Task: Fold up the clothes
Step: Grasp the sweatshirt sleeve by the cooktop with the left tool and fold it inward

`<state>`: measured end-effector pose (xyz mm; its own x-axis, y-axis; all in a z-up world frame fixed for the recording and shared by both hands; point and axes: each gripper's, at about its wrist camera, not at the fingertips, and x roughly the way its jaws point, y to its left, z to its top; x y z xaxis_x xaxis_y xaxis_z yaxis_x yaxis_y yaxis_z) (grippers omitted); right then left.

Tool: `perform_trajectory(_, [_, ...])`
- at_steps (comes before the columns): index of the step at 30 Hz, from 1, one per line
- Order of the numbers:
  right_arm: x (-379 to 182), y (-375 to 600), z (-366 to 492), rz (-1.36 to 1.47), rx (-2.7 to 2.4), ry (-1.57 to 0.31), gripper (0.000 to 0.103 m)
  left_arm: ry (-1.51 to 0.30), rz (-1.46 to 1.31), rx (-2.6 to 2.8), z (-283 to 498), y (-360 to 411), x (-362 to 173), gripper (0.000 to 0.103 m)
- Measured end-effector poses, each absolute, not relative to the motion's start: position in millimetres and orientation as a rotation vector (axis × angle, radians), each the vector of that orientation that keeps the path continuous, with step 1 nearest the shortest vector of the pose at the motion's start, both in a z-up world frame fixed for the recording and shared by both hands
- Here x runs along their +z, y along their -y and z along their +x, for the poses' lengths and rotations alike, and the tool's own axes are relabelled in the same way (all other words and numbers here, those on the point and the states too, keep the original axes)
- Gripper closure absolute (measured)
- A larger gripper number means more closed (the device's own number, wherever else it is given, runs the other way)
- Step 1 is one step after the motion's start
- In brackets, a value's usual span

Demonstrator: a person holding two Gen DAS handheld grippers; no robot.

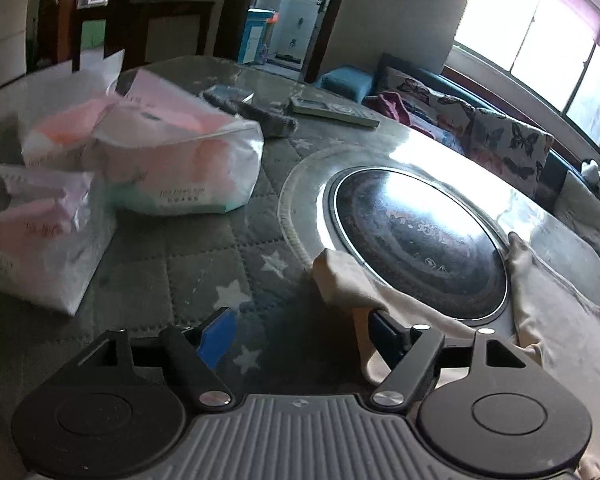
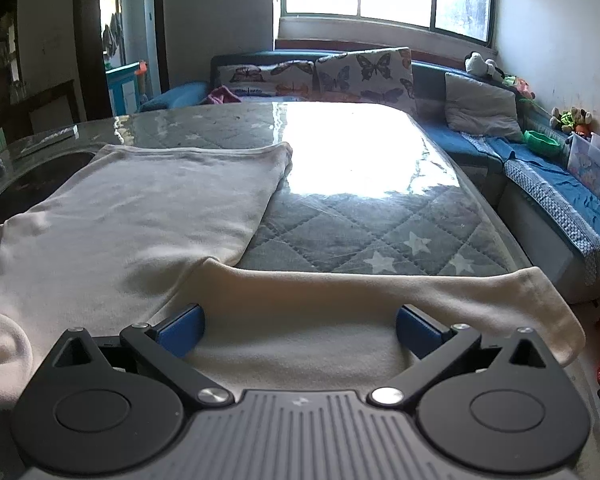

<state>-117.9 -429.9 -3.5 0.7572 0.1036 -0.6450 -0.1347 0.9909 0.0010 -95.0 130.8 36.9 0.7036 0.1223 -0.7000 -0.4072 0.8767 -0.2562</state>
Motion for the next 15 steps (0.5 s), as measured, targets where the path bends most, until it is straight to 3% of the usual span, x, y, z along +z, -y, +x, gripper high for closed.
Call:
perform_trajectory(6, [-4, 431, -117, -0.044, 0.134, -0.698, 0.0, -0.71, -0.452, 0.298, -100, -131, 37, 0.02])
perform_trajectory(15, [-6, 431, -118, -0.041, 0.137, -0.686, 0.0, -0.715, -0.413, 0.324, -88, -126, 32, 0.022])
